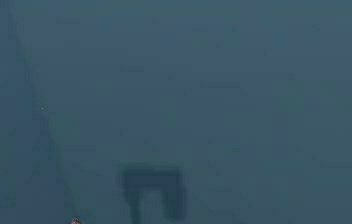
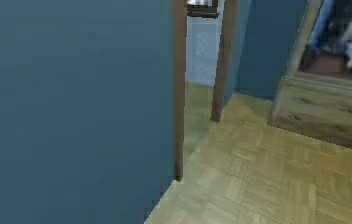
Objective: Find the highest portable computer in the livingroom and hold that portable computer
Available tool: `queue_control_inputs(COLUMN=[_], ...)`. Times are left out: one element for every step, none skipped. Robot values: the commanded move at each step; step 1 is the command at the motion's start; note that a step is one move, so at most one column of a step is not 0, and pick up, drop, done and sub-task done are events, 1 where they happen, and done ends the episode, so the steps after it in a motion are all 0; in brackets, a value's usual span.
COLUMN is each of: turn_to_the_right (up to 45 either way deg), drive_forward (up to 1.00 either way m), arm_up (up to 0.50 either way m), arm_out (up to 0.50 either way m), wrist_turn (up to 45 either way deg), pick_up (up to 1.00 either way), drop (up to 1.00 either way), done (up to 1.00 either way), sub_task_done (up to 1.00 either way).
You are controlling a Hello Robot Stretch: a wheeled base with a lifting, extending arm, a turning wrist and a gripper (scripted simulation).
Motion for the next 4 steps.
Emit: queue_control_inputs(turn_to_the_right=[45.0,45.0,24.0,0.0], drive_forward=[0.0,0.0,0.0,1.0], arm_up=[0.0,0.0,0.0,0.0], arm_out=[0.0,0.0,0.0,0.0], wrist_turn=[0.0,0.0,0.0,0.0], pick_up=[0.0,0.0,0.0,0.0], drop=[0.0,0.0,0.0,0.0], done=[0.0,0.0,0.0,0.0], sub_task_done=[0.0,0.0,0.0,0.0])
